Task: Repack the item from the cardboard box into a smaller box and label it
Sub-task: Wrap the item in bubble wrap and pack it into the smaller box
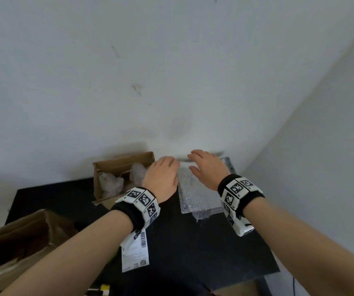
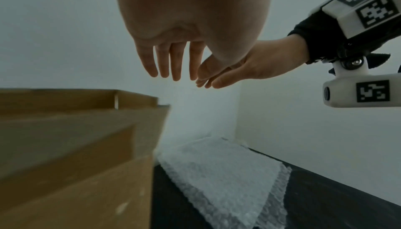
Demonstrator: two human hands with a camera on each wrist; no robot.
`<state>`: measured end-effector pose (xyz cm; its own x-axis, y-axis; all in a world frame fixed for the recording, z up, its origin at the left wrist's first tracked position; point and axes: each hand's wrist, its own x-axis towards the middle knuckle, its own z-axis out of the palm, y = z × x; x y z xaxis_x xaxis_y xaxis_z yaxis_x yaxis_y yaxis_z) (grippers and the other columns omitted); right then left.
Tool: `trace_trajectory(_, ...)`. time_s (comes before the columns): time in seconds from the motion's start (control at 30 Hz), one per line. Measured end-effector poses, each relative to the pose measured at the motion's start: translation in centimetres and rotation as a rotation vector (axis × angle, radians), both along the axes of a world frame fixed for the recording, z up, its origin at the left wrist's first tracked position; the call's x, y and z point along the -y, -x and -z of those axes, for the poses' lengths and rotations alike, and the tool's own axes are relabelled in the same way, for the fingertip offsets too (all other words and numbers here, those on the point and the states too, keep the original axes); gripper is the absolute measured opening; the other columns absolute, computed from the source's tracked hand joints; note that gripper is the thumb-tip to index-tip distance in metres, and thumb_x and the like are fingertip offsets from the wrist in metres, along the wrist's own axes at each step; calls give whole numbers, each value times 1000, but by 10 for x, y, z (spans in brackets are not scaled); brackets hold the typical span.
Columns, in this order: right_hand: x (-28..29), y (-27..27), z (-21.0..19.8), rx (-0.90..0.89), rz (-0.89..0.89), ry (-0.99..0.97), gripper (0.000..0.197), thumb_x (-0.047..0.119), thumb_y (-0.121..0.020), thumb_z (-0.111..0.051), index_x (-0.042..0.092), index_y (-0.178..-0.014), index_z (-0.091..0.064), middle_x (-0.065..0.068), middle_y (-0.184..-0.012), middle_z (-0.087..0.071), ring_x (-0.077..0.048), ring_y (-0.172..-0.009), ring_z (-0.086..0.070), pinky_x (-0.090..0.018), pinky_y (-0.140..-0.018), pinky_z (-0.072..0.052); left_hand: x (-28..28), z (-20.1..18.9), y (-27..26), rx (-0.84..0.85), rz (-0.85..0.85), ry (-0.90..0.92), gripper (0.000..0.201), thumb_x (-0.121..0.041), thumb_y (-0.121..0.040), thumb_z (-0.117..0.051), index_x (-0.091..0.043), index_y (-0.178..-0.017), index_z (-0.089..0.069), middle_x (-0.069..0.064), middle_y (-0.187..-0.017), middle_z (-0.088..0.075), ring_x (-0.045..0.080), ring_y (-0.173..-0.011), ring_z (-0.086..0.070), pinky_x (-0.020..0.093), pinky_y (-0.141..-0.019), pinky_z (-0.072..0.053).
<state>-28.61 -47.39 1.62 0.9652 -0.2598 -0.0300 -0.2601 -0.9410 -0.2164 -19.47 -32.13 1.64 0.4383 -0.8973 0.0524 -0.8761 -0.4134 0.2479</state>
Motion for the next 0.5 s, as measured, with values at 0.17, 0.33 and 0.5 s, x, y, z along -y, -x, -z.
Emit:
trace_trajectory(0.17,36,45,28,-119,85,-7,41,26,-97,-43,13,-137,-42,-5,-143,-43,-22,-128,-44,-36,-104,-33,35,23,31,-55,66,-61,40,-19,-95,-41,-11,-134,-43,7,-139,-43,22,-130,-37,33,-108,-30)
trace_trajectory(0.33,63,68,66,-230,115,-90,42,24,-97,-44,14,-138,-40,-5,-144,-40,-23,-127,-44,-38,-103,-37,58,54,40,-128,61,-235,44,-15,-94,-42,-8,-137,-38,11,-142,-39,26,-130,-37,36,-105,-36)
trace_trajectory(0.5,77,77,99,-355,88,-152,54,21,-93,-52,14,-143,-33,-7,-152,-29,-26,-135,-35,-40,-108,-30,67,90,39,-215,16,-401,48,-18,-97,-42,-15,-143,-32,10,-154,-22,28,-138,-27,40,-109,-33)
